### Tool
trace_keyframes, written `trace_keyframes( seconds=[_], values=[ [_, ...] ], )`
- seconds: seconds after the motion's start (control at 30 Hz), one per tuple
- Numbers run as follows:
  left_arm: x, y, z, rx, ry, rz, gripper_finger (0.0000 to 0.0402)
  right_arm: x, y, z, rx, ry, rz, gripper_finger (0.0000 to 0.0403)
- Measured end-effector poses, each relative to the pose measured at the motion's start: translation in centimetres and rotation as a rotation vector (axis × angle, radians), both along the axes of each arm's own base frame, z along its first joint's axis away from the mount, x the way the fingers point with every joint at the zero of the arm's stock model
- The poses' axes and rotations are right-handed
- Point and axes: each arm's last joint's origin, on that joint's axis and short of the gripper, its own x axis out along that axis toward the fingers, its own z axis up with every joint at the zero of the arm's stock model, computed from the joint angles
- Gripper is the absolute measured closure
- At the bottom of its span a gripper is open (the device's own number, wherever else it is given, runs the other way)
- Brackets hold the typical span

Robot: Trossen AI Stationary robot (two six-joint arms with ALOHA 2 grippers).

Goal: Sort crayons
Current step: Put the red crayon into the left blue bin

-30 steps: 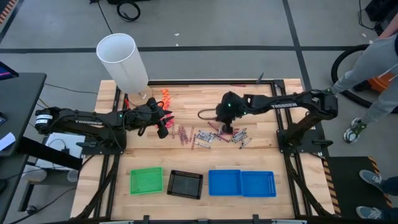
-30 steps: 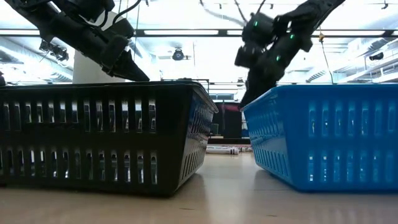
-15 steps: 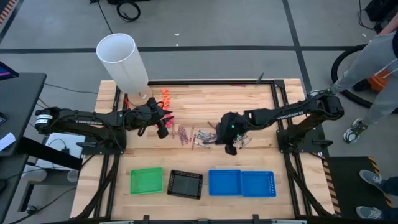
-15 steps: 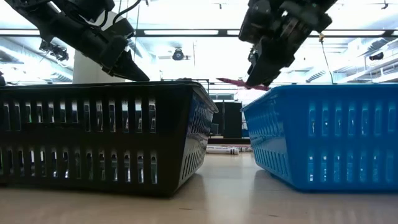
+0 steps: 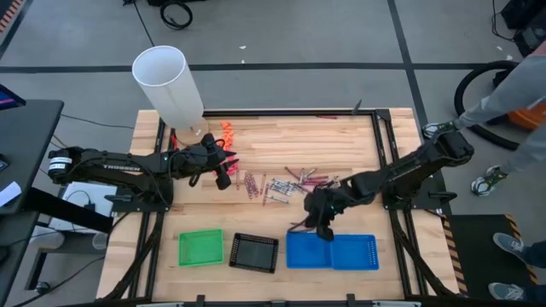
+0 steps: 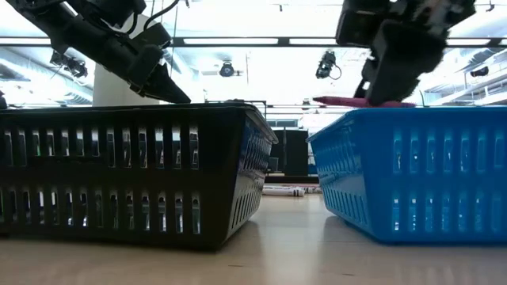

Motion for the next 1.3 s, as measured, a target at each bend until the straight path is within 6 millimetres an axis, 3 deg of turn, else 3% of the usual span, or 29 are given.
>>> trace_keyframes(
  seconds=[0.23,0.47,0.67,1.03,1.3],
  values=[
    [0.1,0.0,0.2,0.016,-0.021,-0.006,0.0283,-0.4,2.6,-0.3,0.042,-0.008,-0.024,0.0361],
    [0.1,0.0,0.3,0.016,-0.029,-0.006,0.0283,0.5,5.1,-3.2,0.100,0.042,-0.015,0.0361],
    [0.1,0.0,0.3,0.019,-0.028,-0.007,0.0283,0.4,5.9,-5.0,0.100,0.115,-0.031,0.0360],
    [0.1,0.0,0.3,0.021,-0.025,-0.008,0.0283,0.2,5.6,-4.3,0.102,0.113,-0.034,0.0292],
    [0.1,0.0,0.3,0.021,-0.025,-0.008,0.0283,-0.1,3.7,-1.5,-0.023,-0.008,-0.052,0.0289]
  ],
)
